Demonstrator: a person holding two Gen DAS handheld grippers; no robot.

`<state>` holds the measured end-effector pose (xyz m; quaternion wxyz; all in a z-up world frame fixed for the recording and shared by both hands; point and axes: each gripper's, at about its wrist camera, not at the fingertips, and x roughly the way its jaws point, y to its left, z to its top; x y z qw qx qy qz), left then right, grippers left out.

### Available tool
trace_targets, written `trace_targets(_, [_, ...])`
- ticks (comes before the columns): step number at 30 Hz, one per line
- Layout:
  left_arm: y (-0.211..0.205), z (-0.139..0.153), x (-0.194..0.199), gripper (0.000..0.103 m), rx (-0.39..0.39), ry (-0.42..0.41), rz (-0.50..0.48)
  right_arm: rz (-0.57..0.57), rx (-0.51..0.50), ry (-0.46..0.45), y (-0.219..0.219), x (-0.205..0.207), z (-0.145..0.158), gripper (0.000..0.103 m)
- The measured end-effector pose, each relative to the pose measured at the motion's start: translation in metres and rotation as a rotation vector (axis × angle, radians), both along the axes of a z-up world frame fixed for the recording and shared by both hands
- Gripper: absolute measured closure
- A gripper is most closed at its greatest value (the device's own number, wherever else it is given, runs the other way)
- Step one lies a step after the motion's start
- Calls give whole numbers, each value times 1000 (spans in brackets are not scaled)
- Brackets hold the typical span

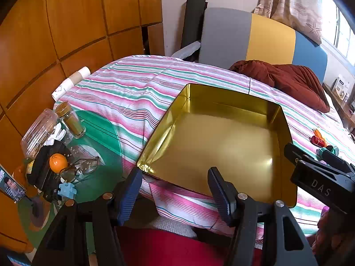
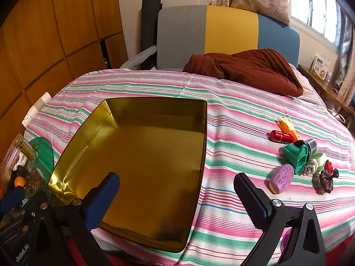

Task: Organize rigid objects

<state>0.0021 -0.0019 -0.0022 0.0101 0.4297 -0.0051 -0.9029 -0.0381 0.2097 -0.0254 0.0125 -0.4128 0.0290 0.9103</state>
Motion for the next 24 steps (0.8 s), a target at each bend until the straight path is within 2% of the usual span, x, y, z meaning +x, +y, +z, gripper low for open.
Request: trace_targets(24, [2,1,2,41,-12,-12,20,20,-18,0,2,7,0,0])
